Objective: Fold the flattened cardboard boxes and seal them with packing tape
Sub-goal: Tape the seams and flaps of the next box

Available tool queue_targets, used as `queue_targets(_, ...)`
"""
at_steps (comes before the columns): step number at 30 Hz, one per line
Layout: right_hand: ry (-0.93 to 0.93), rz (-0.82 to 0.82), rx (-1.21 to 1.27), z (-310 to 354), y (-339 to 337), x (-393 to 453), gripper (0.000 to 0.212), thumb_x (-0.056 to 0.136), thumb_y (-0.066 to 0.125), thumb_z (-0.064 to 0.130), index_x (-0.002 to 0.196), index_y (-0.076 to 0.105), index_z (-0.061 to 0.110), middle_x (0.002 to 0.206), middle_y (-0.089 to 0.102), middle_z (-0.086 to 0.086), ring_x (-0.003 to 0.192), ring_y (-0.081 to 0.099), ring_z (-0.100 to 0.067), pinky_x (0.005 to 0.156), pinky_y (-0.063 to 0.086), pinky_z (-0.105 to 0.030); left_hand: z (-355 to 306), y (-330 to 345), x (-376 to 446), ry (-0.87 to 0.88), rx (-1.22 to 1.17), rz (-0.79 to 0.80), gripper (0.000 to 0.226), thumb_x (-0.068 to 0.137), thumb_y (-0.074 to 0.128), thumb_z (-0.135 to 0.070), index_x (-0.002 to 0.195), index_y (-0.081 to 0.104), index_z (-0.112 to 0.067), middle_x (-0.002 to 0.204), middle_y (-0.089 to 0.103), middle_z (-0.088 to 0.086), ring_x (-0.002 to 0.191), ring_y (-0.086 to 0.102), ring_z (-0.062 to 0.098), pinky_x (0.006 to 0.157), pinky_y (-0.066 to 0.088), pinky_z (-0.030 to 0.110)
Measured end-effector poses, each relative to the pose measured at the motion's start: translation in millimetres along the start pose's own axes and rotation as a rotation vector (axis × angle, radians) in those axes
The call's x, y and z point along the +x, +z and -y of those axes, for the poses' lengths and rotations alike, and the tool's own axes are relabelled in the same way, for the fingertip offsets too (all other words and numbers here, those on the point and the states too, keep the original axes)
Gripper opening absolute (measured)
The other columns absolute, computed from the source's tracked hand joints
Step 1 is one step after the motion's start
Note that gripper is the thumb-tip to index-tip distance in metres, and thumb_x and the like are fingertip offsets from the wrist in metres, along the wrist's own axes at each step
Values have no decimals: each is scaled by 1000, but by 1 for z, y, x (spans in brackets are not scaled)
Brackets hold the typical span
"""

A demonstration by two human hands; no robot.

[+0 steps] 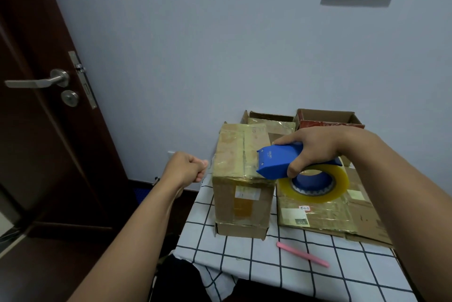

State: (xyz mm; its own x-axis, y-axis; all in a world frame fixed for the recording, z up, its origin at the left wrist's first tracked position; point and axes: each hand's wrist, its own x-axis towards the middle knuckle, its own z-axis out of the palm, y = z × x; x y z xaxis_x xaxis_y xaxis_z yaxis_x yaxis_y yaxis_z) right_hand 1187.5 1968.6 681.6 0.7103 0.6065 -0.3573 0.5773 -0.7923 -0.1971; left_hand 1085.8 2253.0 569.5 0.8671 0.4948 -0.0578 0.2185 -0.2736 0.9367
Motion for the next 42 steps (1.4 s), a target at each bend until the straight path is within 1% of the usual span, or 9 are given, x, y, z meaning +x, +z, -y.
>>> queue_targets(14,-16,33,37,-10,8,6,80,72,79,53,140,38,53,127,48,11,106,56,-13,95,49,-35,12,11,-4,-133,-23,104,27,93,66,-21,72,65,-4,67,63,10,50,56,13,53,51,24)
queue_targets(18,-19,19,30,-22,13,4,87,67,76,61,142,33,54,131,46,12,111,53,-15,98,48,-37,20,11,-16,-169,326,127,34,88,68,-40,105,57,-12,106,64,12,81,65,21,71,56,33)
queue_targets(22,-45,-11,48,-30,21,3,95,59,71,68,144,33,53,131,47,14,111,52,-14,97,46,-36,21,25,-36,134,290,-207,33,95,51,-7,126,59,-9,124,63,7,113,60,22,91,43,25)
queue_targets(24,-66,-29,70,-32,24,5,91,62,73,66,143,34,53,130,48,15,110,53,-14,95,46,-35,14,35,-53,271,239,-289,37,95,45,0,128,60,-9,125,63,3,114,58,15,92,41,20)
queue_targets(30,-69,-54,79,-31,27,6,84,73,77,57,145,33,50,131,47,13,111,52,-15,94,44,-33,4,56,-91,252,73,-95,57,95,50,-5,148,38,-21,107,50,-31,83,49,-29,67,37,-5)
queue_targets(32,-71,-62,84,-29,28,4,82,76,77,53,145,33,49,131,46,12,111,52,-15,93,44,-32,1,56,-90,258,175,-77,63,97,51,-18,153,25,-26,129,47,-22,108,49,-18,89,40,5)
queue_targets(34,-72,-73,89,-29,29,4,82,76,77,53,145,33,49,131,47,12,111,52,-16,94,44,-33,0,55,-85,319,466,-94,69,96,50,-31,155,15,-29,162,13,-6,145,23,12,114,24,30)
queue_targets(37,-63,-83,83,-30,30,6,85,75,77,55,147,31,49,132,46,13,112,51,-16,95,43,-33,-7,64,-74,528,770,4,72,94,48,-41,155,13,-26,164,-2,-2,150,-9,17,121,-1,37)
queue_targets(42,-82,-124,91,-33,35,3,85,76,76,55,148,31,46,131,43,14,112,48,-15,93,41,-31,-17,88,-60,623,986,126,63,98,47,-48,153,22,-28,161,21,-3,148,18,16,120,12,32)
